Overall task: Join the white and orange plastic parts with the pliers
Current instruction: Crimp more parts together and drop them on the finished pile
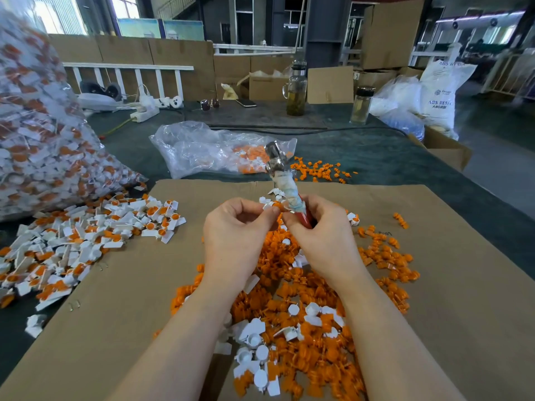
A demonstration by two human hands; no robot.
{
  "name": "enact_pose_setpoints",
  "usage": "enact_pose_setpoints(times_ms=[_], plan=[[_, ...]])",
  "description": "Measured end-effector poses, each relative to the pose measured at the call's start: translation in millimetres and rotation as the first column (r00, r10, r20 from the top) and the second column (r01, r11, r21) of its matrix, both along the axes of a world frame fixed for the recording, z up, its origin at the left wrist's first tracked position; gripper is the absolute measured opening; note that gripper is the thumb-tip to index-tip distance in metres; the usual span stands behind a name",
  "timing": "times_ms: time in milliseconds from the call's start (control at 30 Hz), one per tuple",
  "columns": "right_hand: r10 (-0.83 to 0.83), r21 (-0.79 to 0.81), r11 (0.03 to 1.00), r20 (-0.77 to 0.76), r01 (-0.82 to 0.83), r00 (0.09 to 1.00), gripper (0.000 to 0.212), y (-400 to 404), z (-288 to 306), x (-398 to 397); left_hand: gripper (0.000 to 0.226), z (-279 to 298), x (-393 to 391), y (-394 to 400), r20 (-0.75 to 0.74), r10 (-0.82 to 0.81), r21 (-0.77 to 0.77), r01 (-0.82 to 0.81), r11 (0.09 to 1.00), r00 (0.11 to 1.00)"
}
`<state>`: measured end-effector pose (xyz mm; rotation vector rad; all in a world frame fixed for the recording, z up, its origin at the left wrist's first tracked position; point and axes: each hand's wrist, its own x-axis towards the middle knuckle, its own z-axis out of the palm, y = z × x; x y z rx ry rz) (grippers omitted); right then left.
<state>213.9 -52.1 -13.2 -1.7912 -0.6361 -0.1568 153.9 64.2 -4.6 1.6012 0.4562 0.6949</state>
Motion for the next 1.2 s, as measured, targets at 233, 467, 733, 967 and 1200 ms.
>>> enact_pose_setpoints(times_ms=[233,467,733,967,1200], plan=[[0.104,0.067,0.993,-0.119,-0.096,0.987,0.021,-8.1,3.4,3.0,0.007,1.6,0.1,3.6,0.072,-0.043,-0.061,0.047,0.997,0.996],[0.090,-0.031,0.995,-0.090,-0.093,0.992,0.019,-10.6,3.4,3.9,0.005,1.2,-1.1,5.3,0.135,-0.084,-0.091,0.097,0.991,0.987],[0.168,-0.285,0.934,-0.185,-0.216,0.968,0.027,-22.7,2.7,8.6,0.002,-0.9,-0.9,19.1,0.224,-0.080,-0.097,0.104,0.990,0.971],[0.228,-0.373,0.877,-0.236,-0.305,0.945,0.031,-25.0,4.4,7.6,0.007,-1.4,-1.3,25.4,0.262,-0.114,-0.082,0.140,0.987,0.958],[0.197,-0.456,0.848,-0.199,-0.268,0.960,0.055,-25.3,5.4,7.7,0.007,-0.9,-0.8,27.9,0.268,-0.133,-0.075,0.158,0.984,0.954]])
